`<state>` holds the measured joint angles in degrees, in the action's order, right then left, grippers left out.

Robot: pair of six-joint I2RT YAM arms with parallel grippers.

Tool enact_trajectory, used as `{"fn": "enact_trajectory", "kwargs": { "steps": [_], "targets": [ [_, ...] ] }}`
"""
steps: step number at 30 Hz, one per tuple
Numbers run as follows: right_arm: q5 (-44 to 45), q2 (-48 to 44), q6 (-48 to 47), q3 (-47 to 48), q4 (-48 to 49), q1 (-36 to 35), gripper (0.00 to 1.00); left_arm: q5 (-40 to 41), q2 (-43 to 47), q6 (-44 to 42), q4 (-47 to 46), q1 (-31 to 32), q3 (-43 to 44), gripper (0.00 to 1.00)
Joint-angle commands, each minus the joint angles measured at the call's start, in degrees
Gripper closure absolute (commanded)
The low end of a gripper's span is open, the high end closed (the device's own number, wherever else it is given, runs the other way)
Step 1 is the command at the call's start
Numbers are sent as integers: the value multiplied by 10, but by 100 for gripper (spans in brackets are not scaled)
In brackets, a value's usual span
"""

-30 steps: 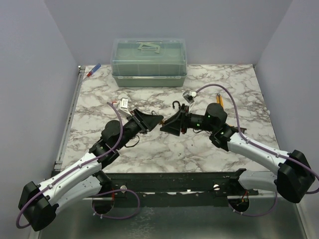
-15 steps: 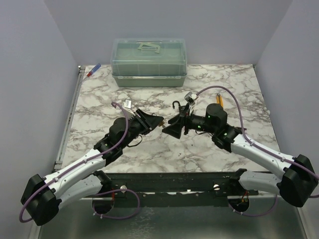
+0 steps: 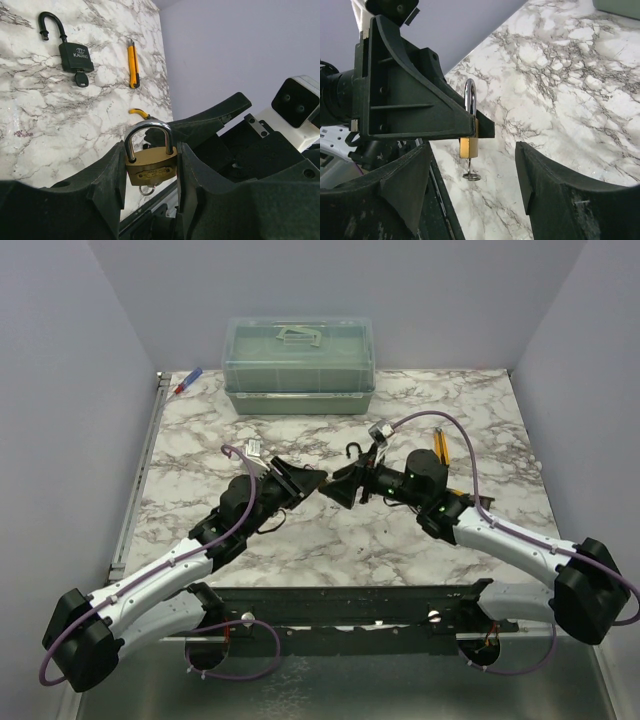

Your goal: Unlock with the key

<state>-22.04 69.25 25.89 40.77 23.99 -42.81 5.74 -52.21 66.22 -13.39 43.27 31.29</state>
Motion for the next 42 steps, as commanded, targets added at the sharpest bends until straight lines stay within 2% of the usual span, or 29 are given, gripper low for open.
{"fn": "enact_trajectory", "kwargs": {
  "steps": [1,9,20,29,31,33,36,37,39,42],
  "targets": [
    [39,17,10,-10,44,-8,30,27,0,24,-13,2,19,100],
    [47,37,18,-11,71,-13,47,34,5,34,-18,2,12,100],
    [50,63,34,-11,107,-23,51,38,4,45,-29,3,7,100],
    [52,72,41,-13,119,-25,83,37,7,44,-32,2,1,100],
    [51,70,41,-13,118,-25,94,37,11,41,-32,2,-2,98],
    [51,66,39,-15,114,-25,100,35,15,33,-32,2,-5,88],
    [49,52,37,-19,109,-25,100,34,29,17,-31,3,-13,41],
    [48,46,35,-19,104,-25,100,35,38,11,-28,2,-16,31],
    [40,33,29,-18,92,-25,100,42,60,4,-20,2,-26,19],
    [23,16,24,-18,75,-25,100,49,95,-8,-12,2,-39,16]
  ]
}}
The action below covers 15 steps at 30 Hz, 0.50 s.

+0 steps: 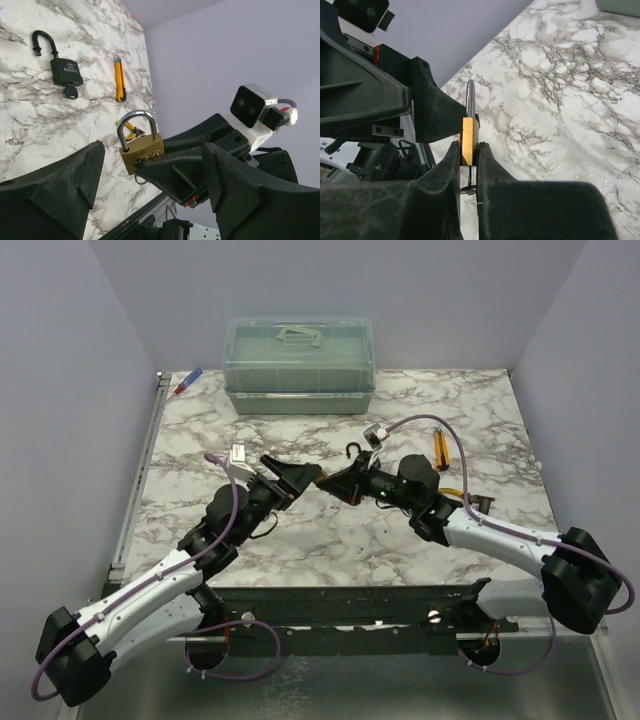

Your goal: Unlock with the key

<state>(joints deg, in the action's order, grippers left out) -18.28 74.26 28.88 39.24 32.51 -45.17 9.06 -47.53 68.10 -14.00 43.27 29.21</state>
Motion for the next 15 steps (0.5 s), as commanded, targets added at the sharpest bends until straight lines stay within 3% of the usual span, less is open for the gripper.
{"fn": "enact_trajectory", "kwargs": {
  "steps": [1,7,15],
  "targets": [
    [-21,-40,-7,-2,-15,-1,100,17,58,-30,-2,3,-21,16],
    [-73,-64,-11,-11,-24,-1,100,8,95,-48,2,2,-33,23],
    [-88,-70,-23,-15,-32,-1,100,-22,70,-40,2,2,-21,34]
  ]
}}
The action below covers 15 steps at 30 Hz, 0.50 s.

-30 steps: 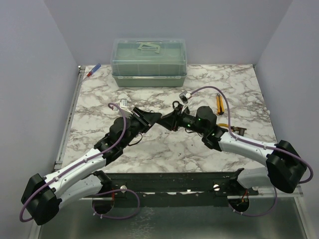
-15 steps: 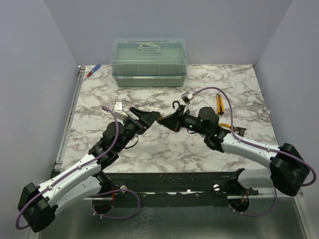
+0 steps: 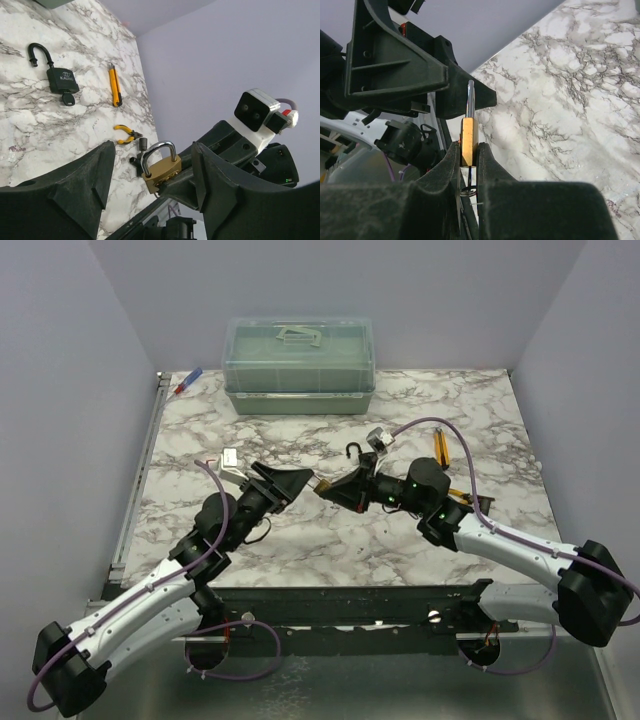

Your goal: Unlock with the key

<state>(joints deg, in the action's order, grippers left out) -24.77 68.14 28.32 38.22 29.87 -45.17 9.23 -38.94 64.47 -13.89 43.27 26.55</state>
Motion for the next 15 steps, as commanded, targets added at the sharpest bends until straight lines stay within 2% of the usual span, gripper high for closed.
{"fn": "enact_trajectory", "kwargs": {
  "steps": [1,7,15],
  "targets": [
    [-22,-8,-21,-4,-8,-1,100,-28,-23,0,0,2,7,34],
    [-18,5,-37,3,-18,-1,100,-37,-48,9,-6,2,16,40],
    [-37,18,-44,11,-19,-1,100,-33,-71,10,-23,3,18,58]
  ]
}}
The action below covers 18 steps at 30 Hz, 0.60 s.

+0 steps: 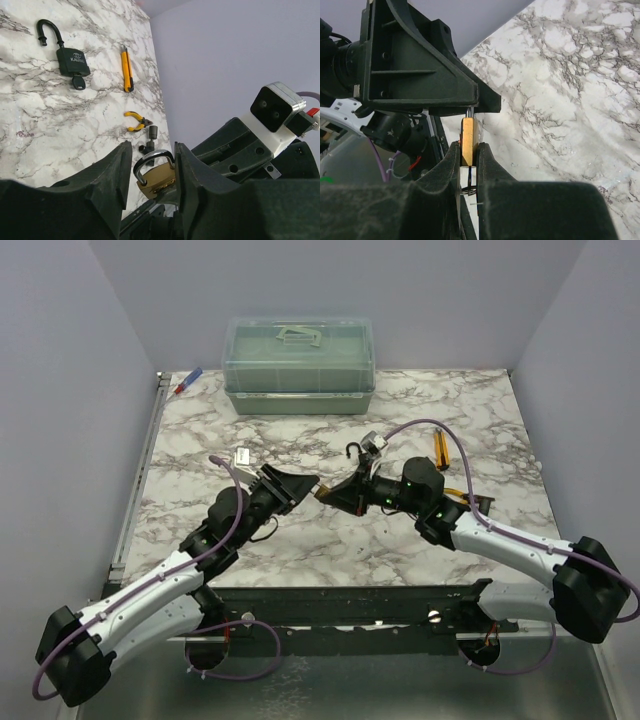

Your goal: Unlock with the key

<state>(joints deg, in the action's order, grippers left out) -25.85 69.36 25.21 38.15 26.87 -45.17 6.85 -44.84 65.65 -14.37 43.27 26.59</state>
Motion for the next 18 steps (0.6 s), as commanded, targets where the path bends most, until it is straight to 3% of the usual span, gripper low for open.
{"fn": "enact_trajectory", "kwargs": {
  "steps": [1,18],
  "targets": [
    [-29,7,-14,13,10,-1,100,-9,-16,-3,-21,2,20,59],
    [51,5,-132,31,-87,-1,100,-18,-61,27,9,2,40,71]
  ]
}}
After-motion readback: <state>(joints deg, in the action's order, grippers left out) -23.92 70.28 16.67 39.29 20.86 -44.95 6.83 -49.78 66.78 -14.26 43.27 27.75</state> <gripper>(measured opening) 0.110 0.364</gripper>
